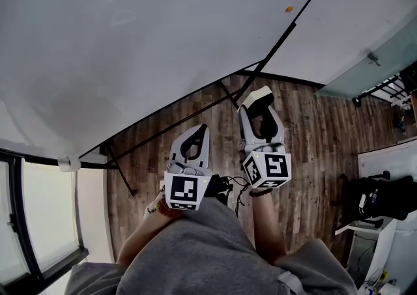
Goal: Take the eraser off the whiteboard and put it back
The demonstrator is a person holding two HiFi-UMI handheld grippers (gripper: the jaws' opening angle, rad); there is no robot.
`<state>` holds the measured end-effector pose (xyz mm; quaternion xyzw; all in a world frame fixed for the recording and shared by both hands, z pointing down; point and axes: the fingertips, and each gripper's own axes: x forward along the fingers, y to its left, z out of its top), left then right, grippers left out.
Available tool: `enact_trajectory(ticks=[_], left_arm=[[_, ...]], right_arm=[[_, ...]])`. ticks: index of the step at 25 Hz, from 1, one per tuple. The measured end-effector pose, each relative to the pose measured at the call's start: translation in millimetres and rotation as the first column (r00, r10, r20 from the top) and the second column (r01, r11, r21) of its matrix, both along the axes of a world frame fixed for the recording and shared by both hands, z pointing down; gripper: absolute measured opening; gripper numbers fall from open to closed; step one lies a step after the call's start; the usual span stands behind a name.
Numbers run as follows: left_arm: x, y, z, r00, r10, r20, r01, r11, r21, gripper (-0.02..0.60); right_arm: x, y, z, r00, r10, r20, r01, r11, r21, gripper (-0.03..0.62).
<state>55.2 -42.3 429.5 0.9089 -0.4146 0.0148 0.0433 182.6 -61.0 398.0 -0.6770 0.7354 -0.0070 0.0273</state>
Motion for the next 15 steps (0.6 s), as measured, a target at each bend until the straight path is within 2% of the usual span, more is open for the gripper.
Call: enact_trajectory(ticks=[15], left_arm=[[-14.3,-34.3,-5.9,0.999,-0.044,-0.014,0.044,0.999,0.013,0.008]], right_arm=[[-18.6,-43.0,-9.9,0.999,-0.051,-0.015,0.052,0.999,0.016,0.235]])
